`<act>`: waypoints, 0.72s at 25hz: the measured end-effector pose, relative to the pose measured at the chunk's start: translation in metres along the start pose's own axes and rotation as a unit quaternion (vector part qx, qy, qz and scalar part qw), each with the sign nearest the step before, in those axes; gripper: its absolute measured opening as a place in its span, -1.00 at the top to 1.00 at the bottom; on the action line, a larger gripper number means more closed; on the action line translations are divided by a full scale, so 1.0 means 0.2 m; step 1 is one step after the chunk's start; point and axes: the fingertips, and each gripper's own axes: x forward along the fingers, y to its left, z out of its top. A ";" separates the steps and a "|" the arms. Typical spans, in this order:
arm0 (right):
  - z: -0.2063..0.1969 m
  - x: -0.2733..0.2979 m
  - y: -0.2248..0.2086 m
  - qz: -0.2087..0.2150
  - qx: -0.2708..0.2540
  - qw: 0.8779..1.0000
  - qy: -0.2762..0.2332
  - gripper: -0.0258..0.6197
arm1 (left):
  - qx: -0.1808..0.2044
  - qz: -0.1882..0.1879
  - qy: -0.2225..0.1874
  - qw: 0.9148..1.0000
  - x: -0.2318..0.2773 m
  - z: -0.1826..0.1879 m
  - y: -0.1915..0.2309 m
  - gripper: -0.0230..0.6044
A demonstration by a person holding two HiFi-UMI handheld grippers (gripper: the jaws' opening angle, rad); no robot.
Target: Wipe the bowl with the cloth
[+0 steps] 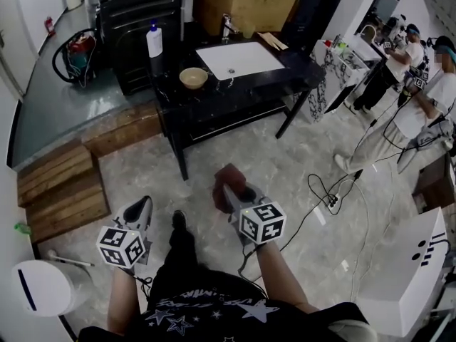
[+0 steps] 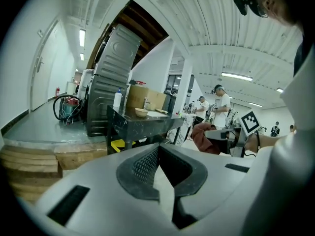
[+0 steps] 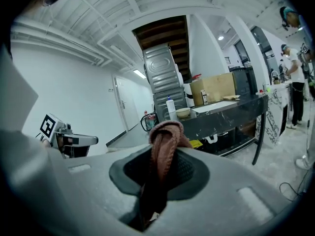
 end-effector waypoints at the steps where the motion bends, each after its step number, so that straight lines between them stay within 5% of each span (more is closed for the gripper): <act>1: 0.02 0.04 -0.03 -0.005 0.000 1.000 -0.001 0.71 | 0.000 -0.004 -0.003 1.000 0.05 0.03 0.03 0.90; 18: 0.55 0.81 -0.52 -0.089 -0.013 0.996 -0.002 0.71 | 0.017 -0.102 0.009 0.995 1.01 0.57 0.58 0.90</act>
